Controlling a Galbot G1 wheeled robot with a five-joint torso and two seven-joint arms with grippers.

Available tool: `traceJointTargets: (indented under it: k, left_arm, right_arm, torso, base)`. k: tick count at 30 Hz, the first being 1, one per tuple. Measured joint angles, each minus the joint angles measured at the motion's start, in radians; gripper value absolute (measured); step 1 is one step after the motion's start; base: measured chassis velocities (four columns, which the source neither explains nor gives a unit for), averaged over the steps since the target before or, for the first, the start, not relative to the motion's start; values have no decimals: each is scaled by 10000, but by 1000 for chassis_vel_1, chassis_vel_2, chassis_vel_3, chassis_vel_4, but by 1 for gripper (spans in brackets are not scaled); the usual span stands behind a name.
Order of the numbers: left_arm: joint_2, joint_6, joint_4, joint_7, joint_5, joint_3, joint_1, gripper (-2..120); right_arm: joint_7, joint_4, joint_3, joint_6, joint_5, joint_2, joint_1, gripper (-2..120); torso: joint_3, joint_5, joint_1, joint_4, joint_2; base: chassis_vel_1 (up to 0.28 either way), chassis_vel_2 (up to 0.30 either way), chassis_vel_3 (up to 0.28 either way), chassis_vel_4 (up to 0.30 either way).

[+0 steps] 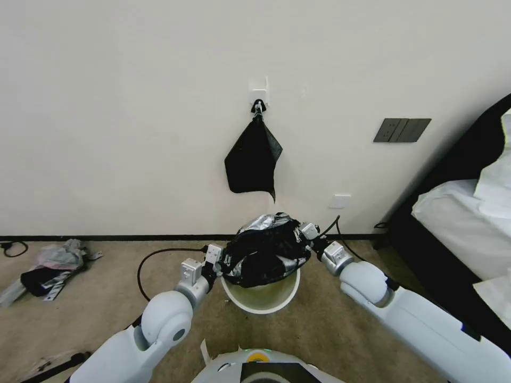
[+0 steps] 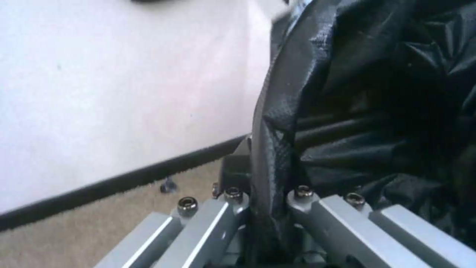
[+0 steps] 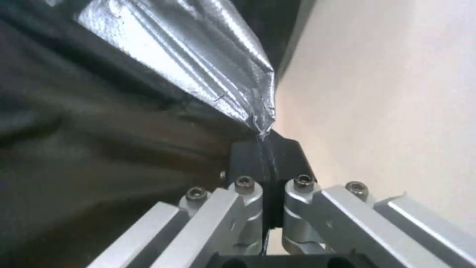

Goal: Place a trash bag onto the trash bin.

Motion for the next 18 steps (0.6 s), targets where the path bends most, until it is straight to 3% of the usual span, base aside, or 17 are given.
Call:
traceJointTargets:
  k: [7, 12, 18]
  left_arm:
    - [-13, -560, 83, 443, 575, -85, 87, 1]
    - [-101, -749, 164, 529, 660, -107, 79, 1]
    - [-203, -838, 252, 526, 572, -222, 117, 1]
  right_arm:
    - [-578, -363, 93, -233, 113, -340, -309, 0]
    - [-1314, -997, 68, 777, -1513, -652, -577, 0]
    - [-1665, -1167, 93, 1373, -1654, -703, -739, 0]
  torso:
    - [0, 1, 0, -1, 0]
    - [0, 1, 0, -2, 0]
    - [0, 1, 0, -1, 0]
  base:
    - [0, 0, 0, 0]
    - [0, 0, 0, 0]
    - [0, 0, 0, 0]
